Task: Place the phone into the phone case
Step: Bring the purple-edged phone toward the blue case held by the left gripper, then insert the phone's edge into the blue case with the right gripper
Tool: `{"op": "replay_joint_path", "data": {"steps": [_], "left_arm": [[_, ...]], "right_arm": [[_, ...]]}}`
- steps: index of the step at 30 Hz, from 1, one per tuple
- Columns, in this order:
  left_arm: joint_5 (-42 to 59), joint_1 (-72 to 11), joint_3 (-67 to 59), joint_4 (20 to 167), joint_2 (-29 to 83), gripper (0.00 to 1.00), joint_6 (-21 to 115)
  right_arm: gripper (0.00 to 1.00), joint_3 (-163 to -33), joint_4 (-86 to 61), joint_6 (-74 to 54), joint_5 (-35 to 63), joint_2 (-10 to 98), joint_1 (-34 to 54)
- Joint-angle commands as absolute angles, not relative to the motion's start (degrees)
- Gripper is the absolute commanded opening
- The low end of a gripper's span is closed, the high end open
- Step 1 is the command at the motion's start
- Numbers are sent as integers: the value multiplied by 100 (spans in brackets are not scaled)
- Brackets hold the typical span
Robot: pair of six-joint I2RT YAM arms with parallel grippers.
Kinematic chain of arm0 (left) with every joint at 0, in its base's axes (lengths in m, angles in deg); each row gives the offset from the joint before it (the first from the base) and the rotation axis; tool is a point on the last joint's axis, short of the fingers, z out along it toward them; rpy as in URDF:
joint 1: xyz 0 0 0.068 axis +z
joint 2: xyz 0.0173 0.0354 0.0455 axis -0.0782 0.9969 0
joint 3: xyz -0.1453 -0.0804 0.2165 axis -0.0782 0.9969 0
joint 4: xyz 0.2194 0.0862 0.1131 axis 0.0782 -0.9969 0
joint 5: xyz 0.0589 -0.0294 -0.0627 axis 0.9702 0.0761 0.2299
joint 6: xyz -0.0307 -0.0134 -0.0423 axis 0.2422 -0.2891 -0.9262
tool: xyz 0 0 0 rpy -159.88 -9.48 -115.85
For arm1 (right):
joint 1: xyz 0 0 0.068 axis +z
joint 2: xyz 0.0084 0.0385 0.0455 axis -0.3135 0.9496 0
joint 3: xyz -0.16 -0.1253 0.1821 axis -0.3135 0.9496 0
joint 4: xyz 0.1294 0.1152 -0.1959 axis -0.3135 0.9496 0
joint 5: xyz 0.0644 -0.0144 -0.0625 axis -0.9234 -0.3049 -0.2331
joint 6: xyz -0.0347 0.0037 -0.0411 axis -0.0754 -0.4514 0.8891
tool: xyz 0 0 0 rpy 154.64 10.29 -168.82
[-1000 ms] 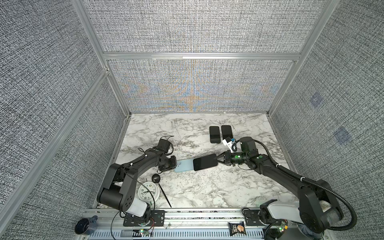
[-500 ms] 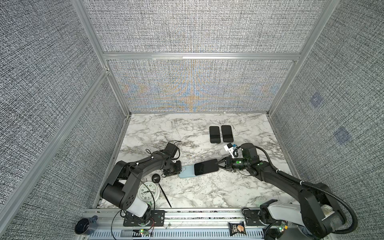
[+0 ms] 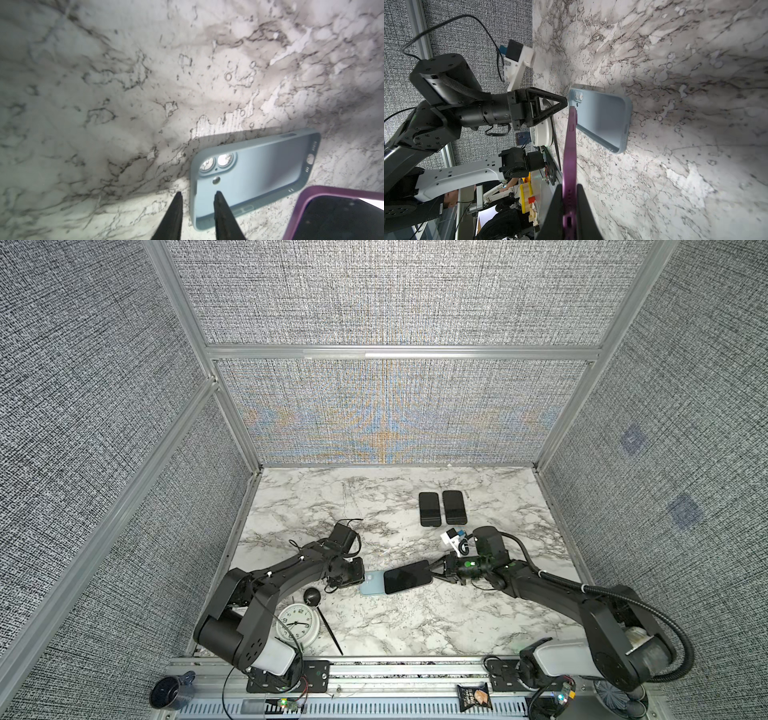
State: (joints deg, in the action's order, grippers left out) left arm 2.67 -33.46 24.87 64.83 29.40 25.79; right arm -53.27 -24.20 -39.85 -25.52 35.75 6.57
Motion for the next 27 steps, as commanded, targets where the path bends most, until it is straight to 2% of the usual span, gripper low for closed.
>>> {"op": "replay_joint_path", "data": {"steps": [1, 12, 27], "left_arm": [[184, -3315, 2616, 6653, 2740, 37, 2432], [-191, -3112, 2936, 6954, 2299, 49, 2214], [-614, -3090, 3306, 7611, 2466, 50, 1916]], "right_arm": [[2, -5377, -2909, -4182, -2637, 3709, 743], [1, -5569, -3652, -4604, -2682, 4558, 917], [1, -5707, -3880, -4685, -2569, 5074, 1047]]}}
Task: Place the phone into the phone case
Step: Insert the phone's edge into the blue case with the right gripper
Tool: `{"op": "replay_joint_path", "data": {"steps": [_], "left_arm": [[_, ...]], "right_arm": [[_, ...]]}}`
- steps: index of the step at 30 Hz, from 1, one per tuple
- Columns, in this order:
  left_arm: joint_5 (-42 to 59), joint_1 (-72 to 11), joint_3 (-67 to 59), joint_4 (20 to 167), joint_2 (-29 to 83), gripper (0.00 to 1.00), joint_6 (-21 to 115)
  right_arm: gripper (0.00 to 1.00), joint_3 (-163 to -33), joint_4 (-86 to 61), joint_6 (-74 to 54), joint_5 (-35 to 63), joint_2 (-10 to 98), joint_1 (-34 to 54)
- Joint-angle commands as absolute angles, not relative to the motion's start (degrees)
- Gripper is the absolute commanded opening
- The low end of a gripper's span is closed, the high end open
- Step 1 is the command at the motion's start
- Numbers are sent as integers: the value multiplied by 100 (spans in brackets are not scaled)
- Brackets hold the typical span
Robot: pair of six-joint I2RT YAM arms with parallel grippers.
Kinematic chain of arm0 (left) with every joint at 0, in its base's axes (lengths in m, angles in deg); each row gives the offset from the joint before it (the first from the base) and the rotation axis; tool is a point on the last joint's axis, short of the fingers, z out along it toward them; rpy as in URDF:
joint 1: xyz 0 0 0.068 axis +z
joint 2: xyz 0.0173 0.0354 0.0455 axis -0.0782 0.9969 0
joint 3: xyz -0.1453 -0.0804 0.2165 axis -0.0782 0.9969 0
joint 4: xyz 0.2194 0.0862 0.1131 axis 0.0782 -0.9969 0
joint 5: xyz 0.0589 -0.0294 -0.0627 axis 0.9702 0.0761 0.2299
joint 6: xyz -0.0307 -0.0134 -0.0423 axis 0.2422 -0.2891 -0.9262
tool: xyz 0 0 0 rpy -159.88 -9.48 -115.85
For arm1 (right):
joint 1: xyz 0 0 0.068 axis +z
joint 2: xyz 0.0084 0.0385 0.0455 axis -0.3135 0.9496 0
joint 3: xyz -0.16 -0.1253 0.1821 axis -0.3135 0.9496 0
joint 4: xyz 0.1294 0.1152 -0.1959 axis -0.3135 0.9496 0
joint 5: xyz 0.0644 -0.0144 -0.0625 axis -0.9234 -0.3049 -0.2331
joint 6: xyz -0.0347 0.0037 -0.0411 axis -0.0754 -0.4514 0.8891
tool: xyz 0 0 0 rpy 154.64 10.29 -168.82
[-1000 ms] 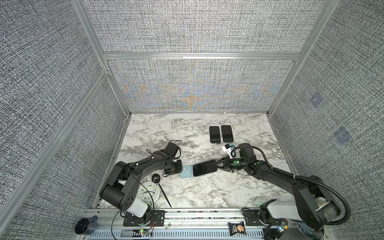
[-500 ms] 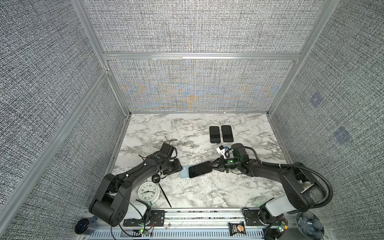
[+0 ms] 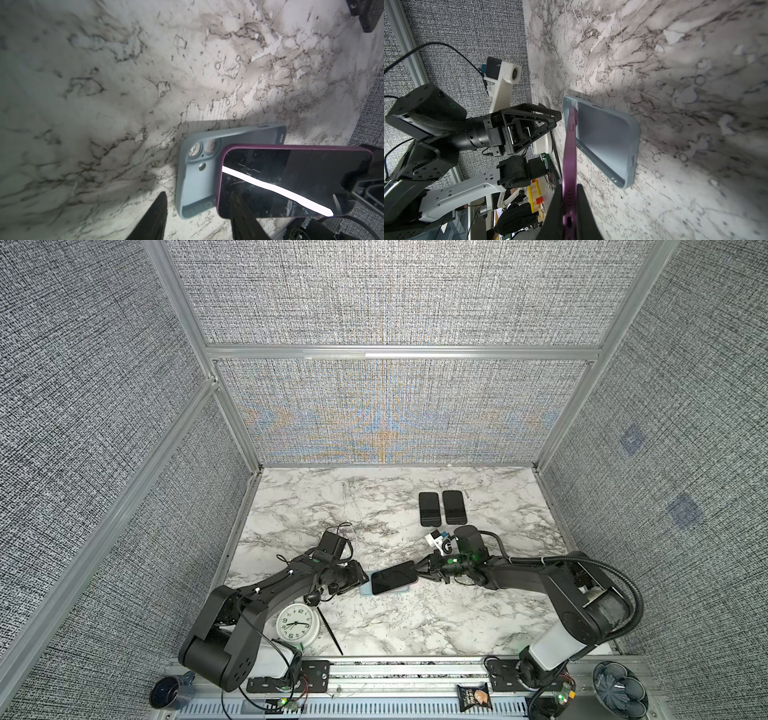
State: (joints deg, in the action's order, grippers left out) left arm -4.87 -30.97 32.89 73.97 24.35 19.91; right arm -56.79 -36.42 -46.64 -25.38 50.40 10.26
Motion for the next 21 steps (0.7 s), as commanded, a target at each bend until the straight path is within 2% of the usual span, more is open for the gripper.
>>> {"op": "replay_joint_path", "data": {"steps": [1, 21], "left_arm": [[-634, -3089, 3318, 7646, 2483, 50, 1920], [-791, -3094, 3376, 7875, 2758, 50, 1872]], "right_arm": [[0, -5713, -3878, -4685, -2553, 5088, 1049], [1, -5760, -3954, -4509, -2577, 5677, 1087]]}}
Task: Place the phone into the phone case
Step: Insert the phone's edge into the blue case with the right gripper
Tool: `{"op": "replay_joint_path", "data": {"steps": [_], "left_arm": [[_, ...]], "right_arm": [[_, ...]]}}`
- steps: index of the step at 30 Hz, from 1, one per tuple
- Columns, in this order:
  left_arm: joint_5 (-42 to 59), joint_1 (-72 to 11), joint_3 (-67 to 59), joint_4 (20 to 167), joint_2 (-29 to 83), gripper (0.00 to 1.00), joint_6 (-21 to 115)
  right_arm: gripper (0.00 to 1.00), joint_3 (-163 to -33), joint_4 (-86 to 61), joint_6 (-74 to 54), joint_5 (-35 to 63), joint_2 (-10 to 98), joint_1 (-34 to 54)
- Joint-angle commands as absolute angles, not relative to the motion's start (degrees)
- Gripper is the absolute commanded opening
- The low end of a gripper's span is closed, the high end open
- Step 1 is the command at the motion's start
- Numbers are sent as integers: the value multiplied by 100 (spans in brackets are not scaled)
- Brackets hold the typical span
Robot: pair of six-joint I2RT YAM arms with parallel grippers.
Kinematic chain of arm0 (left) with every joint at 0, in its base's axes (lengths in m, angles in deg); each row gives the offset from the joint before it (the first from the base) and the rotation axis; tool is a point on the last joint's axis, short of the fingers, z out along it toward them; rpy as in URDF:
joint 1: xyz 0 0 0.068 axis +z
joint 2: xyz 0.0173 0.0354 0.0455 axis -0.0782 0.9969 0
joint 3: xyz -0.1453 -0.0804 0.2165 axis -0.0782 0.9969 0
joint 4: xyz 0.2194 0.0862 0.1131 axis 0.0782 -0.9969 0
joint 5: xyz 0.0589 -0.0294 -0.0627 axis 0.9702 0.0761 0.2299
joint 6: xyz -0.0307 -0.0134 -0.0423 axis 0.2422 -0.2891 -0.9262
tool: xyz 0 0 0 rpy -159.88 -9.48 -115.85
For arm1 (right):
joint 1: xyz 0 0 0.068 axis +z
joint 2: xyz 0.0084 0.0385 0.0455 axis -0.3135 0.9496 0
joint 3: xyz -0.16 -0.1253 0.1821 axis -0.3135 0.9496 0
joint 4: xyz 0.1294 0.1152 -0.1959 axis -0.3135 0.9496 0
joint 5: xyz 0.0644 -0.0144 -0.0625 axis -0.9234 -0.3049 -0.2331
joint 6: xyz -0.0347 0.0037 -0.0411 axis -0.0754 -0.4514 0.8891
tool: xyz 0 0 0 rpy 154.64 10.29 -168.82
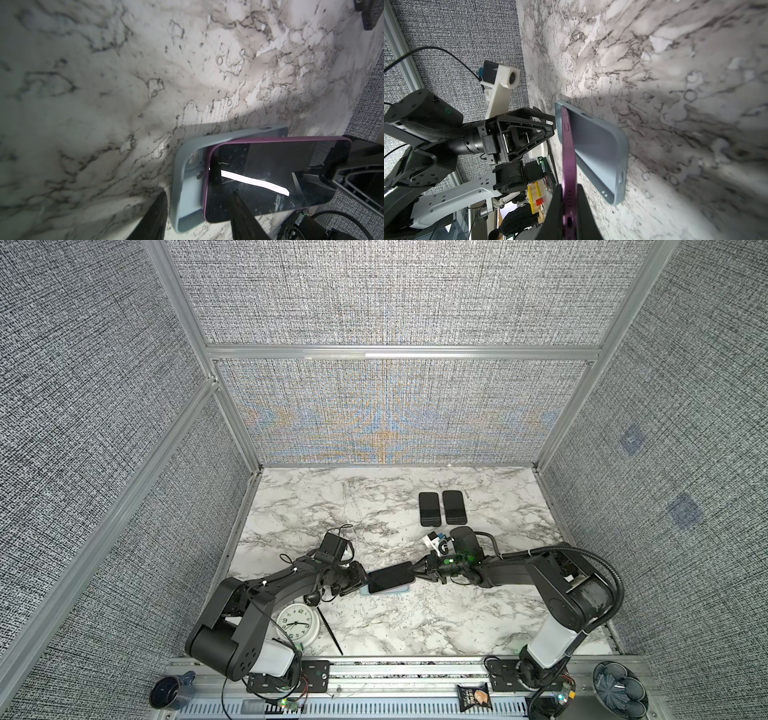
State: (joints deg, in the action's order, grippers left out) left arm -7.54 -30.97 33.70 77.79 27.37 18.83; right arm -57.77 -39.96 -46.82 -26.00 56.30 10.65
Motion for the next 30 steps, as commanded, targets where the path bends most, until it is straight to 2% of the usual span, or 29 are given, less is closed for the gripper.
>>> {"op": "replay_joint_path", "data": {"steps": [1, 14, 30], "left_arm": [[-795, -3092, 3389, 7893, 2758, 50, 1864], [-805, -3085, 3522, 8000, 2678, 49, 1811], [-929, -3087, 3659, 8294, 2848, 48, 1758]], "right_arm": [[1, -5748, -3914, -4448, -2560, 5708, 1091], [4, -5863, -3371, -3748, -2474, 6036, 1099], [6, -6039, -3331, -3781, -2295, 6277, 1301]]}}
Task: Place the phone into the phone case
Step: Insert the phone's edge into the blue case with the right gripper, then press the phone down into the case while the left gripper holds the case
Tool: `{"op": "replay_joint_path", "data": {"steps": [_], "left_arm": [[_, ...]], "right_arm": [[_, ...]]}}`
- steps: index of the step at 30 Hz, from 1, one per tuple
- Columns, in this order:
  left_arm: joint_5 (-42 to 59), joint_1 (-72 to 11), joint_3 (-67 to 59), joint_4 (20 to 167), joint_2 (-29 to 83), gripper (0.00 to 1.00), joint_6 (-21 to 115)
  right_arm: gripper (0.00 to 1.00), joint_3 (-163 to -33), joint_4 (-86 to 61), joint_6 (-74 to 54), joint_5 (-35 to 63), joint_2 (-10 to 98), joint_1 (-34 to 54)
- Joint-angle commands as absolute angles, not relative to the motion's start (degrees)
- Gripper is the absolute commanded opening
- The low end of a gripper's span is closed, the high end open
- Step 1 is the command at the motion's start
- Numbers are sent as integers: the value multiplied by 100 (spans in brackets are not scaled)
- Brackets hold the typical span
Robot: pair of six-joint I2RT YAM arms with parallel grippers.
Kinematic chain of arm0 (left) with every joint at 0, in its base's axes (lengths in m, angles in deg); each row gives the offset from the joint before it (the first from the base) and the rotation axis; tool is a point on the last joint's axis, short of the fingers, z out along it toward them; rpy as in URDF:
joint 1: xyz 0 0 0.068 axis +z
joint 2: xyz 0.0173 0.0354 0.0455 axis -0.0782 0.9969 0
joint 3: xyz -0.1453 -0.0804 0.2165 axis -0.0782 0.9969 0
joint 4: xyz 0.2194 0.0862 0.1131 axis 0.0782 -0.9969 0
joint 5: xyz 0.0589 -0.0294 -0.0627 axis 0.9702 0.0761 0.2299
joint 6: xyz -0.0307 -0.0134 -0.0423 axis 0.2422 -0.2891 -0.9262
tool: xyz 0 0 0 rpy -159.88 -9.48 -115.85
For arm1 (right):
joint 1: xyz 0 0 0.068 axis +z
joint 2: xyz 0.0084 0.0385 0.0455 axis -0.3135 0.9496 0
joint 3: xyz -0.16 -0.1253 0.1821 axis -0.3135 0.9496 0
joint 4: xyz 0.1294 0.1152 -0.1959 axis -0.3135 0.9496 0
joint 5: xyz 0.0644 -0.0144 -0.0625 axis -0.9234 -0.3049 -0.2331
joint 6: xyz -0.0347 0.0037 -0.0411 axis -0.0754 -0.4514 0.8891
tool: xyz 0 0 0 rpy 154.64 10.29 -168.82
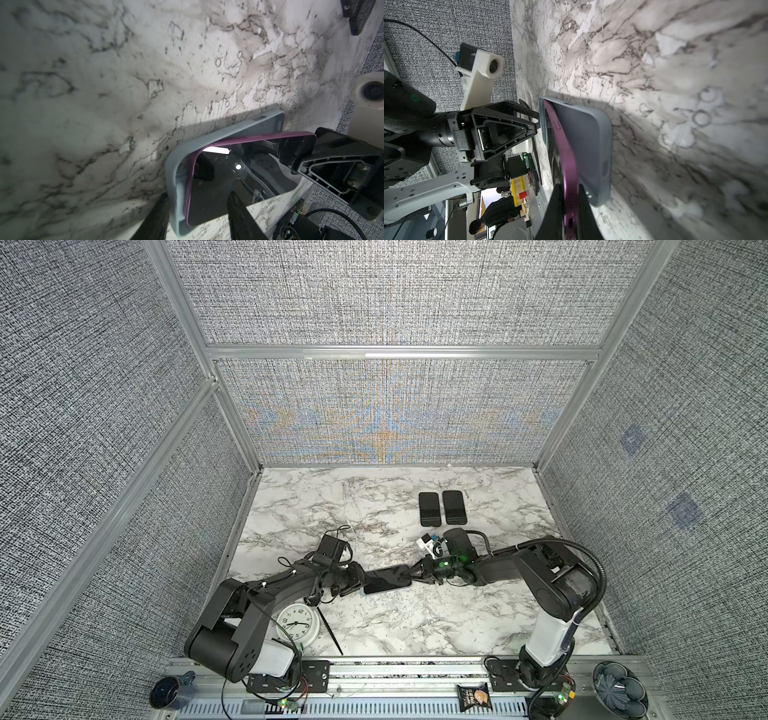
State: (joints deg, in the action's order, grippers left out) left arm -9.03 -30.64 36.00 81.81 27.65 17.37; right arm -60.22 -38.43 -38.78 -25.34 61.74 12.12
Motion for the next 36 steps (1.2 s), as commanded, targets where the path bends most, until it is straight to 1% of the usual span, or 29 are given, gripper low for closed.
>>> {"op": "replay_joint_path", "data": {"steps": [1, 5, 8, 20, 26, 36], "left_arm": [[-919, -3086, 3644, 8282, 2857, 48, 1775], [-867, -3090, 3571, 8162, 2895, 48, 1867], [-822, -3071, 3515, 8046, 2912, 47, 1950], [-830, -2881, 3341, 7774, 2823, 47, 2153], [-998, -2881, 3385, 8104, 2888, 47, 2050], [-1325, -2877, 3518, 8598, 2964, 46, 1797]], "right_arm": [[6, -6064, -3333, -3779, -2324, 6313, 1300], [5, -6129, -3397, -3797, -2532, 6415, 1302], [4, -6202, -3179, -3632, -2651, 6409, 1291], [1, -6848, -1009, -2364, -2616, 6029, 1188], [1, -7209, 22, -1828, -2547, 6033, 1190], [0, -7323, 369, -1804, -2488, 5855, 1204]]}}
